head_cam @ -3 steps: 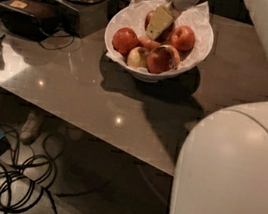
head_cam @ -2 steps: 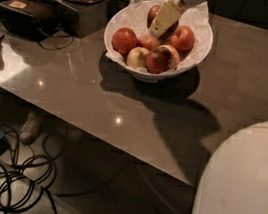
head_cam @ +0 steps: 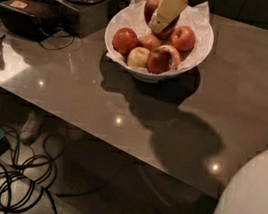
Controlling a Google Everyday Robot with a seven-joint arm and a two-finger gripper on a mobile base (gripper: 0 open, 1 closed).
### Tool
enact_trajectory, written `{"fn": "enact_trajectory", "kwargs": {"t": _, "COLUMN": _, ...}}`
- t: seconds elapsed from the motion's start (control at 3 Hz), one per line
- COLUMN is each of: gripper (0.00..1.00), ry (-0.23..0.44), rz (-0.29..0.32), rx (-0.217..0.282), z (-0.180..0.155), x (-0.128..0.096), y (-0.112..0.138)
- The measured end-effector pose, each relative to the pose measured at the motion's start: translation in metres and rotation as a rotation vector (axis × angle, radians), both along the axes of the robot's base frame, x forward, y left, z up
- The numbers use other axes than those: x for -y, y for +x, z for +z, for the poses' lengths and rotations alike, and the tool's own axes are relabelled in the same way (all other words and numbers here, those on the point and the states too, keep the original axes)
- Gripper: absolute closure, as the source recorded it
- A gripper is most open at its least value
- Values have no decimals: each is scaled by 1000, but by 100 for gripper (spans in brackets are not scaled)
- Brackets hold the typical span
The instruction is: Pick apple from white bowl
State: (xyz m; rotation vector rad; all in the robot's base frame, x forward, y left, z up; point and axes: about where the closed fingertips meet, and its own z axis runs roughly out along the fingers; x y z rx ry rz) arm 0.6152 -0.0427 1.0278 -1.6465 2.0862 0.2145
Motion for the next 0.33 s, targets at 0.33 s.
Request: {"fn": "enact_trajectory", "kwargs": {"t": 0.33, "gripper": 100, "ry": 8, "rz": -2, "rx": 12, "z": 0, "x": -3, "y": 4}}
